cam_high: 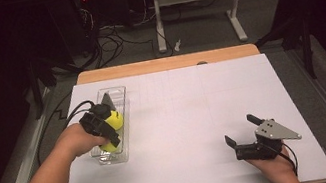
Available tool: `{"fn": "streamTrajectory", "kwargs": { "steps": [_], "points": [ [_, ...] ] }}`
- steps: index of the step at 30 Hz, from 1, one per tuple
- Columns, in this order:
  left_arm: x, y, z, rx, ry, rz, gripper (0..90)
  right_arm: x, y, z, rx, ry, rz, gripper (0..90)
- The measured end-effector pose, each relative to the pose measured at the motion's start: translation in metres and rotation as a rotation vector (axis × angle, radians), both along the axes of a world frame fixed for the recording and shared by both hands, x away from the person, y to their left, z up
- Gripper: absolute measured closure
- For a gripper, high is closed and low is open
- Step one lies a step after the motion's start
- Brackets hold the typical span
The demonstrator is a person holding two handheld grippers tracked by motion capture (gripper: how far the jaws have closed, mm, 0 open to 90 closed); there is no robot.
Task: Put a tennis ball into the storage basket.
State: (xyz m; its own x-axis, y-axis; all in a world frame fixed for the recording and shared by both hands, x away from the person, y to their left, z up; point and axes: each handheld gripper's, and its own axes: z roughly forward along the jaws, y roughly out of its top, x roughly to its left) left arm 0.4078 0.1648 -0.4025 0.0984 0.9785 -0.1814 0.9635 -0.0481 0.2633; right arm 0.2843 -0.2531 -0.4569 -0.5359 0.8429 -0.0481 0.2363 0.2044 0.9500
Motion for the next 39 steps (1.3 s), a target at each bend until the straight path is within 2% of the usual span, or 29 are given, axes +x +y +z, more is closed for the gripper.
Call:
{"fn": "streamTrajectory", "kwargs": {
  "steps": [13,27,30,33,39],
  "points": [
    [0.0011,-0.0022,-0.0048,0.013,-0.004,-0.009,26.7,-0.0001,0.0000,-0.0001,0.000,0.001,0.000,0.3],
    [0.0017,-0.0003,-0.0023,0.003,-0.009,-0.005,26.0,-0.0002,0.0001,-0.0004,0.000,0.003,0.001,0.3],
    [0.0017,0.0001,-0.0003,-0.012,-0.013,-0.003,24.6,-0.0001,0.0001,-0.0004,0.001,0.003,0.001,0.3],
    [0.0018,0.0003,0.0021,-0.015,-0.013,-0.001,20.2,0.0001,0.0003,-0.0006,0.002,0.003,0.001,0.3],
    [0.0008,0.0000,0.0033,-0.014,-0.012,-0.007,17.9,0.0004,0.0007,-0.0008,0.001,0.004,0.002,0.3]
  ]
}}
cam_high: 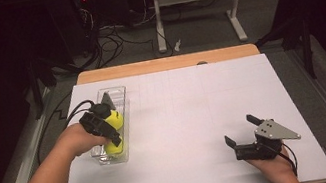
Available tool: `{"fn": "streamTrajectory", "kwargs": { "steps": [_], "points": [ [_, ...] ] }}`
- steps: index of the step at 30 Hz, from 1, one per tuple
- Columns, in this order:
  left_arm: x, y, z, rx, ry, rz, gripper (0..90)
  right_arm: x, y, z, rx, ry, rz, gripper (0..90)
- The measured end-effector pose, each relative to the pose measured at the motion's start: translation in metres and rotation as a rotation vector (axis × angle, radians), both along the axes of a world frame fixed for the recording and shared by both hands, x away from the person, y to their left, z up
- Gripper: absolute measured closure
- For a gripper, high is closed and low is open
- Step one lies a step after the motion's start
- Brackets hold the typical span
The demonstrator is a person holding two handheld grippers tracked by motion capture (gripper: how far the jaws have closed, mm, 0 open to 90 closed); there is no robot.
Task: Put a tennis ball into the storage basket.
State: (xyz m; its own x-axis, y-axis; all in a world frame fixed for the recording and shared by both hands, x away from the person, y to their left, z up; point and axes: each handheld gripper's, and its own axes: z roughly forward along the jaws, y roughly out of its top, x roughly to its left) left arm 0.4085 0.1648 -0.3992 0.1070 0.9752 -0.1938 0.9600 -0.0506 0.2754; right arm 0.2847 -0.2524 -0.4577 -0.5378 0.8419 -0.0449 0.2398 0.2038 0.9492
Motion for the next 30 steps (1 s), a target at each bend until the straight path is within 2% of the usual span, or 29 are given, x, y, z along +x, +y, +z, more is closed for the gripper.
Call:
{"fn": "streamTrajectory", "kwargs": {
  "steps": [4,30],
  "points": [
    [0.000,-0.001,0.003,-0.013,0.006,0.007,16.5,0.000,0.000,0.000,0.001,0.000,0.001,0.3],
    [-0.001,-0.001,0.034,-0.017,-0.014,0.021,15.5,0.000,0.000,0.001,0.004,-0.009,-0.002,0.3]
  ]
}}
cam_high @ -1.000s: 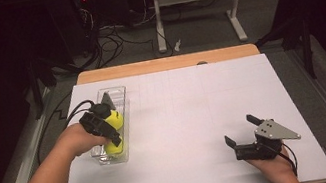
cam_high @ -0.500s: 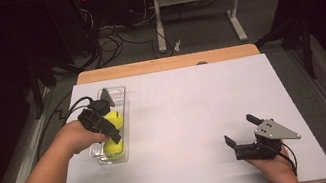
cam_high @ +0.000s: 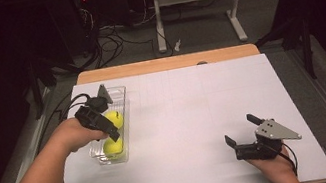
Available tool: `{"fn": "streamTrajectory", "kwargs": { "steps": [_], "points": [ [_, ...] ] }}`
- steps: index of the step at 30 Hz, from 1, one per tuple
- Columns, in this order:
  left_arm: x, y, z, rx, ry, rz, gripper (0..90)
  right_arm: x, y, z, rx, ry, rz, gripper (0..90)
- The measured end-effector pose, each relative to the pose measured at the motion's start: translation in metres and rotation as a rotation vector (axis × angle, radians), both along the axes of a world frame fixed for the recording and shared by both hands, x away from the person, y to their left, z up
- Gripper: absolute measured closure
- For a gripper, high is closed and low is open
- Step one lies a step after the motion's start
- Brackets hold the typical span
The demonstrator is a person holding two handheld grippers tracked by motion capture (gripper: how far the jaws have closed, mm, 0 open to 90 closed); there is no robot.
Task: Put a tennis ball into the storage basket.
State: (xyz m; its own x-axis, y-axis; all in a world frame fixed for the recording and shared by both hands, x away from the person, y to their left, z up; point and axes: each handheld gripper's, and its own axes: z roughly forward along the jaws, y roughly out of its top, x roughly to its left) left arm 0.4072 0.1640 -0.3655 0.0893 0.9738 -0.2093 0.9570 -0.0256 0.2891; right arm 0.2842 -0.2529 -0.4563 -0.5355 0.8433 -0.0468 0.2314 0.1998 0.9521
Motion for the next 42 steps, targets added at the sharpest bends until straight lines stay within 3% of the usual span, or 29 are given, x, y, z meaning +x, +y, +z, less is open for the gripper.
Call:
{"fn": "streamTrajectory", "kwargs": {
  "steps": [6,13,16,27,30,32,38,42],
  "points": [
    [-0.001,-0.001,0.006,-0.014,0.002,-0.003,13.4,0.000,0.000,0.000,0.000,-0.003,-0.002,0.3],
    [-0.001,-0.003,0.005,-0.006,-0.006,0.004,0.6,0.000,-0.001,0.001,0.002,-0.005,-0.003,0.3],
    [-0.001,-0.004,0.004,0.009,-0.007,0.008,0.6,0.000,-0.001,0.000,0.002,-0.004,-0.004,0.3],
    [-0.002,-0.004,0.001,-0.011,-0.034,0.001,0.6,0.000,-0.001,0.001,0.003,-0.005,-0.004,0.3],
    [-0.003,-0.004,0.000,-0.027,-0.058,0.000,0.6,-0.001,-0.001,0.001,0.003,-0.005,-0.005,0.3],
    [-0.004,-0.004,0.000,-0.063,-0.081,0.009,0.7,-0.001,-0.001,0.001,0.003,-0.005,-0.005,0.3],
    [-0.013,-0.001,-0.010,-0.117,-0.147,0.001,0.6,-0.001,-0.001,0.001,0.004,-0.004,-0.006,0.3],
    [-0.020,0.003,-0.016,-0.166,-0.230,-0.003,0.6,-0.001,-0.001,0.001,0.004,-0.003,-0.007,0.3]
  ]
}}
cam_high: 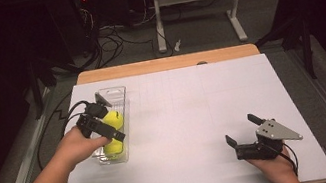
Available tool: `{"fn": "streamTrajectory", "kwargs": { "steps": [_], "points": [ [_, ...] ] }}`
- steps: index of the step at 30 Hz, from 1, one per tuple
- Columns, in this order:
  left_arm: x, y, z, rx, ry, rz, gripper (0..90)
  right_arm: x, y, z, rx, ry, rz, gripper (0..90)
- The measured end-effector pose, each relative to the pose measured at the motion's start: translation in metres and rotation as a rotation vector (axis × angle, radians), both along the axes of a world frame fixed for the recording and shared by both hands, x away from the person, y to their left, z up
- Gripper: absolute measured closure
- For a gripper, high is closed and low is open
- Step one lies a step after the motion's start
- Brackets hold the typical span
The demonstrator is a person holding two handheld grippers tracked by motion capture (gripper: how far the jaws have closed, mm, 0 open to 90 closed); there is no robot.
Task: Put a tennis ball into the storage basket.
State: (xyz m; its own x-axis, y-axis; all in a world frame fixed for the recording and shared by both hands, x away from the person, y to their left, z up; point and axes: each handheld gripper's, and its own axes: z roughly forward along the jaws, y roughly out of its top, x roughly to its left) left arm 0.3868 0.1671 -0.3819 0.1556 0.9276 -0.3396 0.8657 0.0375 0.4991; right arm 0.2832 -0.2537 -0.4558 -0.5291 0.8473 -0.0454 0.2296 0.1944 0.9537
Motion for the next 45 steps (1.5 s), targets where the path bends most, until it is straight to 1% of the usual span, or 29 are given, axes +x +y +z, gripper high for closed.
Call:
{"fn": "streamTrajectory", "kwargs": {
  "steps": [1,2,4,6,7,8,10,11,14,15,16,17,19,21,22,24,26,29,30,31,32,33,34,36,39,41,42,44,45],
  "points": [
    [-0.004,0.000,-0.001,-0.011,-0.050,-0.008,0.7,0.000,0.000,0.000,-0.001,-0.001,0.000,0.3],
    [-0.006,0.001,-0.002,-0.022,-0.059,-0.017,0.7,0.000,0.000,0.000,0.000,-0.001,0.000,0.3],
    [-0.012,0.004,-0.006,-0.055,-0.068,-0.020,0.6,0.000,0.000,0.000,-0.001,-0.001,0.000,0.3],
    [-0.016,0.006,-0.008,-0.080,-0.087,-0.024,0.6,0.000,0.000,0.000,-0.002,0.002,-0.002,0.3],
    [-0.018,0.008,-0.009,-0.091,-0.122,-0.023,0.6,0.000,0.000,0.000,-0.001,0.003,-0.003,0.3],
    [-0.019,0.009,-0.009,-0.100,-0.143,-0.017,0.6,0.000,0.000,0.000,-0.001,0.002,-0.004,0.3],
    [-0.023,0.012,-0.010,-0.141,-0.199,-0.009,0.6,0.000,0.000,0.000,-0.001,0.001,-0.005,0.3],
    [-0.024,0.013,-0.011,-0.150,-0.214,-0.010,0.6,0.000,0.000,0.000,-0.001,0.004,-0.007,0.3],
    [-0.029,0.013,-0.016,-0.151,-0.266,-0.033,0.7,-0.001,-0.001,0.000,0.001,0.004,-0.011,0.3],
    [-0.031,0.013,-0.016,-0.156,-0.289,-0.035,0.7,-0.001,-0.001,0.000,0.002,0.005,-0.013,0.3],
    [-0.033,0.014,-0.017,-0.173,-0.322,-0.032,0.7,-0.001,-0.001,-0.001,0.004,0.007,-0.015,0.3],
    [-0.034,0.015,-0.017,-0.196,-0.345,-0.028,0.7,0.000,-0.002,-0.001,0.005,0.007,-0.017,0.3],
    [-0.038,0.016,-0.018,-0.242,-0.396,-0.041,0.6,0.000,-0.003,-0.001,0.008,0.009,-0.021,0.3],
    [-0.041,0.018,-0.021,-0.250,-0.452,-0.050,0.3,0.000,-0.004,-0.001,0.011,0.008,-0.025,0.3],
    [-0.043,0.020,-0.022,-0.276,-0.478,-0.042,0.3,0.000,-0.005,-0.001,0.012,0.007,-0.028,0.3],
    [-0.046,0.022,-0.024,-0.305,-0.517,-0.039,0.3,-0.001,-0.006,0.000,0.017,0.006,-0.032,0.3],
    [-0.050,0.024,-0.027,-0.324,-0.560,-0.036,0.3,-0.001,-0.007,0.000,0.023,0.007,-0.038,0.3],
    [-0.057,0.028,-0.029,-0.372,-0.617,-0.027,0.2,-0.001,-0.010,0.002,0.036,0.000,-0.050,0.3],
    [-0.059,0.029,-0.030,-0.384,-0.635,-0.024,0.2,-0.001,-0.011,0.002,0.040,0.001,-0.054,0.3],
    [-0.062,0.029,-0.031,-0.386,-0.659,-0.024,0.2,-0.001,-0.011,0.002,0.040,0.000,-0.054,0.3],
    [-0.064,0.030,-0.032,-0.394,-0.666,-0.025,0.2,-0.001,-0.012,0.002,0.040,0.001,-0.059,0.3],
    [-0.066,0.030,-0.033,-0.413,-0.661,-0.034,0.2,-0.001,-0.012,0.002,0.041,0.003,-0.062,0.3],
    [-0.067,0.031,-0.034,-0.427,-0.658,-0.032,0.3,-0.001,-0.013,0.002,0.043,0.004,-0.065,0.3],
    [-0.072,0.033,-0.034,-0.449,-0.691,-0.020,0.2,-0.001,-0.013,0.002,0.040,0.005,-0.067,0.3],
    [-0.077,0.034,-0.036,-0.456,-0.741,-0.013,0.2,-0.001,-0.013,0.002,0.041,0.001,-0.072,0.3],
    [-0.079,0.035,-0.037,-0.459,-0.751,-0.014,0.2,-0.001,-0.013,0.002,0.045,0.002,-0.076,0.3],
    [-0.079,0.037,-0.037,-0.470,-0.752,-0.010,0.2,-0.001,-0.013,0.002,0.041,0.002,-0.077,0.3],
    [-0.078,0.040,-0.036,-0.481,-0.760,0.007,0.2,0.000,-0.013,0.001,0.040,0.007,-0.078,0.3],
    [-0.078,0.043,-0.036,-0.483,-0.774,0.019,0.2,0.000,-0.013,0.001,0.039,0.007,-0.077,0.3]
  ]
}}
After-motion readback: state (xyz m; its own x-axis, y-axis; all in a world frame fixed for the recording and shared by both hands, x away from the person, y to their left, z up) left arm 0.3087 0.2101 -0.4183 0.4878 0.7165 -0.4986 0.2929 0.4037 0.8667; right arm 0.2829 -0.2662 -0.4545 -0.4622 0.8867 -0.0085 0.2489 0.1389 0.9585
